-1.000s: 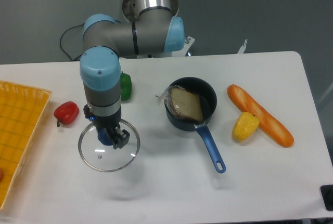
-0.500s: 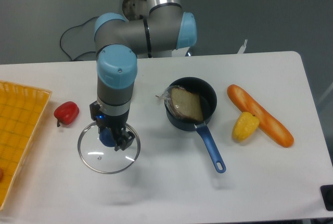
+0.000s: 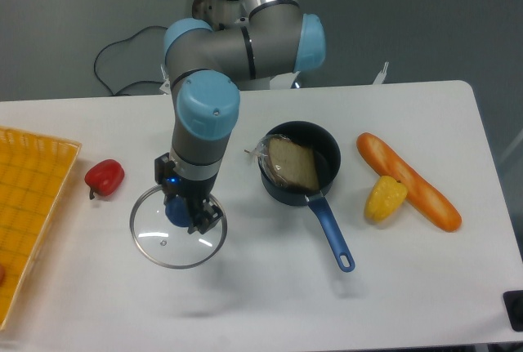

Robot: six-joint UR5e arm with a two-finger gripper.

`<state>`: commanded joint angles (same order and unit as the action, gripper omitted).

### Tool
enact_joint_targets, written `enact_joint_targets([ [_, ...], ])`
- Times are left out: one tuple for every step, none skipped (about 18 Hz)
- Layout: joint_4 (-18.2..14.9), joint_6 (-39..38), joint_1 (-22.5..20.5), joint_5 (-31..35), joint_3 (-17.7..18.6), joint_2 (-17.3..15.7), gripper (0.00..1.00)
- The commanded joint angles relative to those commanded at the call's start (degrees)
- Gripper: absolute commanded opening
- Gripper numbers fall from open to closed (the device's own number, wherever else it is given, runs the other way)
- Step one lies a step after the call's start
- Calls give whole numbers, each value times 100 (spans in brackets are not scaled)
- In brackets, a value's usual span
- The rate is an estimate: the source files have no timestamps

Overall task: Close the pot lid
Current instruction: 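Lift the glass lid by its blue knob with the gripper, then carry the held glass lid over to the dark blue saucepan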

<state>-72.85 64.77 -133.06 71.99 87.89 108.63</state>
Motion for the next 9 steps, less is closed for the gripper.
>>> enact_joint_targets([
  [-36, 1, -97, -114, 0, -70, 57],
  [-36, 9, -185, -263, -9, -149, 57],
  [-36, 27, -281, -404, -9, -176, 57],
  [-36, 53, -326, -466, -9, -176, 57],
  [-45, 88, -343, -493, 0, -176, 57],
  [-97, 97, -370, -502, 9, -176, 57],
  [-193, 106, -396, -510, 26, -193, 57],
  [-246, 132, -475, -563, 26, -202, 57],
  [-290, 176, -528, -676, 52, -211, 57],
])
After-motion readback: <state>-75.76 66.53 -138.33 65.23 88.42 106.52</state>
